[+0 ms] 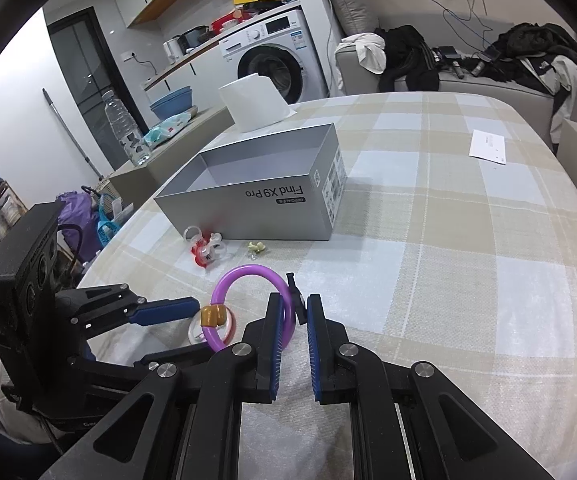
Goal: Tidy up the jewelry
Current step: 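Lift the pink bangle with the right tool while the left tool grasps the white badge, then carry the pink bangle and white badge toward the grey box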
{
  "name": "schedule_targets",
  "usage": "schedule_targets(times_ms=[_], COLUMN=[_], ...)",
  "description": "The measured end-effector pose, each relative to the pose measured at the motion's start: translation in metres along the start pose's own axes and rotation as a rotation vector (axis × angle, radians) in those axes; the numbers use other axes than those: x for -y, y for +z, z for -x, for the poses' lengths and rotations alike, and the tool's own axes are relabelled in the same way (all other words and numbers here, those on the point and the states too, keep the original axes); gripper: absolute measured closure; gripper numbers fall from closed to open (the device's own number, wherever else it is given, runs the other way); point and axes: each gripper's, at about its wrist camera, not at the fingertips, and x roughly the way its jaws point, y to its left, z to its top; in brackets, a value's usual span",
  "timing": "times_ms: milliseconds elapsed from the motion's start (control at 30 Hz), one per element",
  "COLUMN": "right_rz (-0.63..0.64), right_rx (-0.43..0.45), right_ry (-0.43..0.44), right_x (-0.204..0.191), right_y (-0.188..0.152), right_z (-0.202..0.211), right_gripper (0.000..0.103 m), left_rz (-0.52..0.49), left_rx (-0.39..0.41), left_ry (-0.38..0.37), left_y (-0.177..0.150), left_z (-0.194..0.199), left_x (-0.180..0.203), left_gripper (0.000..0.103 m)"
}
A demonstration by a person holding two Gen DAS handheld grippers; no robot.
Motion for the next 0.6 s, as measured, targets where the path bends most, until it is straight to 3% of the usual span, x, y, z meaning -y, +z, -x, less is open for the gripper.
schedule_targets(times_ms=[67,100,133,367,433,600], right_rz=[0.001,0.001,0.001,0.010,0.013,0.017], right_rx=[0.001,0.000,0.002,-0.006,-0.006,-0.014], right_ry=[0.003,0.004,0.003,0.005,0.005,0.006], right_x=[0.000,0.000,0.000,-0.005,-0.006,-0.007], right_y=[0.000,0.000,0.000,0.000,0.000,-0.001], right_z=[0.000,-0.001,-0.001,-0.005,-0.005,-0.007], right_gripper=[0.092,0.092,0.092,0.092,0.092,0.092], left_rz=[0.020,0.029,0.039,0.072,0.078,0.107], left_rx=[0.015,0.025,0.027,0.041,0.048,0.036], left_ry=[0.008,0.007,0.015,0.025,0.036,0.024], left_y=[-0.002,-0.002,-0.002,-0.007,-0.007,-0.004], left_z=[0.004,0.006,0.008,0.013,0.015,0.008], left_x=[-0.005,-0.007,-0.010,-0.015,-0.015,-0.021], left_gripper=[0.072,0.084,0.089,0.089,0.086,0.059])
